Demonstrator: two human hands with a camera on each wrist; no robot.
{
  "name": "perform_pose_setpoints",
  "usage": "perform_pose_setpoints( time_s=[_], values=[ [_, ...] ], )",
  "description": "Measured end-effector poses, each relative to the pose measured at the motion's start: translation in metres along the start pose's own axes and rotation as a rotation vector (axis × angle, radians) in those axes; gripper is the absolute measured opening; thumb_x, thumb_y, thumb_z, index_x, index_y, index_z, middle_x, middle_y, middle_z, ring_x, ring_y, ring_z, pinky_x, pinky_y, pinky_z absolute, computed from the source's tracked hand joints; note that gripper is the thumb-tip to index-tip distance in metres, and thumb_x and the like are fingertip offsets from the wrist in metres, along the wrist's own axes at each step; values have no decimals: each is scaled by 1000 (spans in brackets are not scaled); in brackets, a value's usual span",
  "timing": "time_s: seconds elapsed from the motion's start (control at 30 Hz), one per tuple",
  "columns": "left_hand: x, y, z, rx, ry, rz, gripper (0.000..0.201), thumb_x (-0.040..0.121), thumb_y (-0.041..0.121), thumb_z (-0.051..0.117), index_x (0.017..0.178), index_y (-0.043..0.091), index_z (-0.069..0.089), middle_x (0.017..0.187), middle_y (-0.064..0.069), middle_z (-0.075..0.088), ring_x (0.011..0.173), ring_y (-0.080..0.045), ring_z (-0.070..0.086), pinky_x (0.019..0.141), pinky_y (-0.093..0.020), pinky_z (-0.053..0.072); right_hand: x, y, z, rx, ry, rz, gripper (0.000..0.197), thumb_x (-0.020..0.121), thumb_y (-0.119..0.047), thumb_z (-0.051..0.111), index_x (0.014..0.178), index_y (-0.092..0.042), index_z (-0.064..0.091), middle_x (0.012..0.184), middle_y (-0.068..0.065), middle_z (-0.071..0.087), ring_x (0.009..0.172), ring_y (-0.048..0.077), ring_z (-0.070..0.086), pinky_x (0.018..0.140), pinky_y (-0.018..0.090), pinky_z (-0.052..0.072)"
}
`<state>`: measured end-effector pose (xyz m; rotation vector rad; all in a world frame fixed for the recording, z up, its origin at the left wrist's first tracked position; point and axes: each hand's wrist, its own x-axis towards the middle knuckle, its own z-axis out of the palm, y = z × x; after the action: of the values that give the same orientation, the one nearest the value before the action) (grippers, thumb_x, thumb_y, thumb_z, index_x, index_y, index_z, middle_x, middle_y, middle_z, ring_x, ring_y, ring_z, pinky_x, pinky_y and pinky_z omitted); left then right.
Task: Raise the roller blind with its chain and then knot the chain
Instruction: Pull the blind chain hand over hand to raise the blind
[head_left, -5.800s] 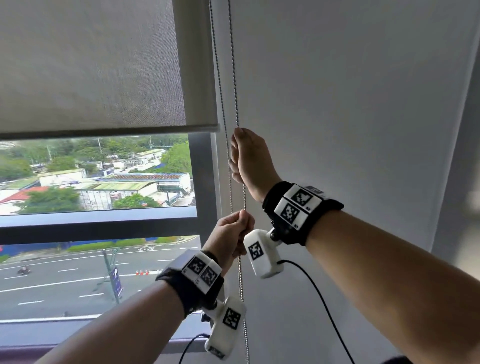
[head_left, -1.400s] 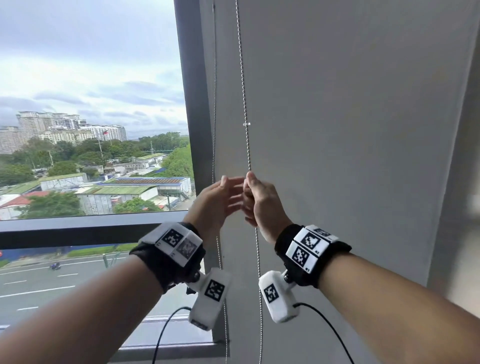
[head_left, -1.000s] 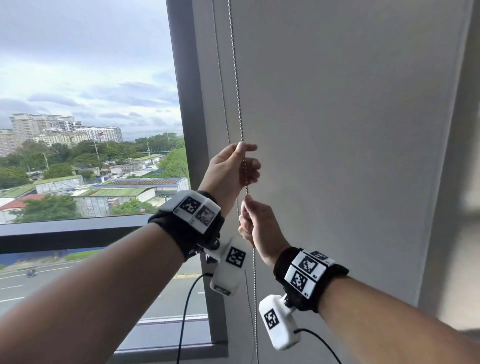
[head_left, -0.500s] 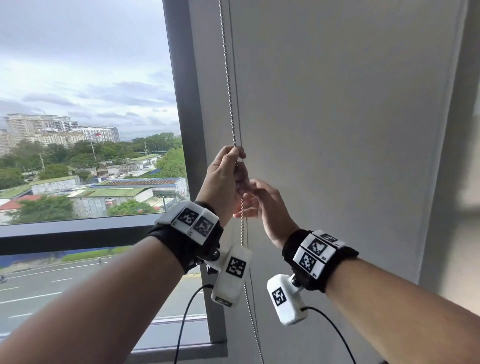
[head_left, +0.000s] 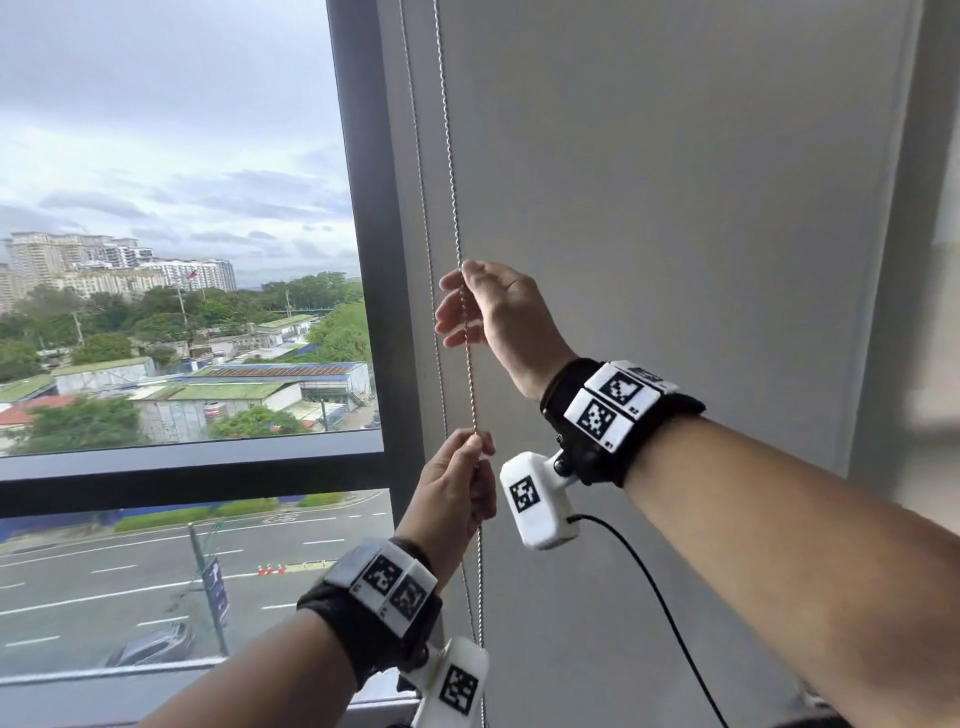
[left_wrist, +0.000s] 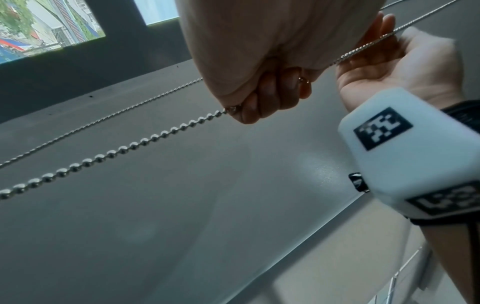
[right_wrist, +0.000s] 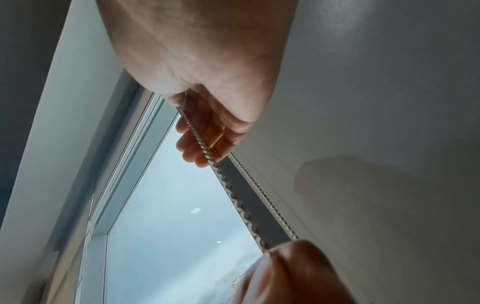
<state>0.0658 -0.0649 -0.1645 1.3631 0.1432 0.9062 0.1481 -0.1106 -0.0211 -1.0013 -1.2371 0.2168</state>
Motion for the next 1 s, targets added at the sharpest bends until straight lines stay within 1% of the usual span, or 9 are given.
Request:
perform_pose_setpoints(
  time_s=[0.2, 0.33, 0.47, 0.57, 0.7, 0.8, 0.87, 0.93, 1.0],
  values=[
    [-2, 4, -9, -3, -3, -33, 28, 97, 24, 40, 76, 19, 57, 64, -6, 26, 52, -15, 24, 45, -24, 24, -3, 15, 12, 198, 10, 141, 35, 104, -12, 34, 71, -15, 48, 59, 2, 41, 46, 14, 33, 43, 25, 31],
    [0, 9, -11, -12, -45, -77, 24, 96, 24, 42, 86, 14, 61, 63, -8, 53, 53, -18, 48, 51, -28, 38, -7, 14, 22, 200, 73, 138, 37, 100, -4, 27, 69, -18, 41, 56, -1, 28, 38, 7, 20, 38, 16, 18],
    [10, 13, -15, -45, -54, -128, 28, 95, 25, 43, 99, 8, 64, 80, -11, 69, 75, -24, 63, 76, -38, 45, -9, 14, 27, 151, 103, 123, 35, 96, -1, 24, 71, -19, 39, 58, 2, 24, 35, 6, 18, 38, 14, 15],
    [22, 27, -13, -36, -40, -125, 30, 96, 29, 39, 94, 11, 63, 74, -2, 71, 69, -17, 64, 70, -30, 45, -11, 19, 27, 132, 120, 118, 35, 95, 0, 25, 70, -19, 40, 58, 2, 23, 35, 6, 17, 39, 14, 14],
    [40, 52, -9, -31, -83, -28, 31, 96, 30, 38, 82, 15, 61, 73, -3, 61, 64, -14, 60, 70, -29, 47, -24, 34, 21, 104, 158, 104, 35, 94, 4, 28, 69, -16, 42, 57, 4, 25, 36, 7, 22, 38, 15, 19],
    [50, 71, -3, -50, -96, 24, 34, 97, 30, 37, 93, 8, 63, 73, -5, 62, 65, -14, 59, 61, -25, 50, -39, 50, 14, 73, 173, 113, 31, 96, 2, 33, 72, -11, 46, 57, 3, 30, 40, 8, 27, 38, 16, 21],
    [56, 85, 5, -63, -98, 37, 36, 96, 32, 39, 105, 4, 60, 87, -10, 68, 76, -20, 64, 69, -27, 52, -52, 62, 10, 99, 148, 154, 23, 101, -5, 36, 82, -4, 50, 56, 2, 28, 40, 8, 24, 36, 17, 21],
    [61, 97, 14, -62, -95, 54, 35, 97, 31, 39, 107, 3, 58, 94, -15, 67, 80, -23, 64, 71, -29, 49, -67, 76, 7, 72, 122, 209, 23, 100, -3, 33, 79, -3, 45, 56, 1, 25, 40, 9, 21, 38, 18, 17],
    [63, 102, 24, -53, -80, 72, 32, 98, 27, 38, 103, 3, 59, 84, -13, 66, 72, -23, 64, 66, -27, 47, -82, 88, 3, 34, 112, 225, 26, 93, 7, 27, 73, -3, 39, 58, 2, 26, 44, 11, 22, 41, 21, 16]
  ],
)
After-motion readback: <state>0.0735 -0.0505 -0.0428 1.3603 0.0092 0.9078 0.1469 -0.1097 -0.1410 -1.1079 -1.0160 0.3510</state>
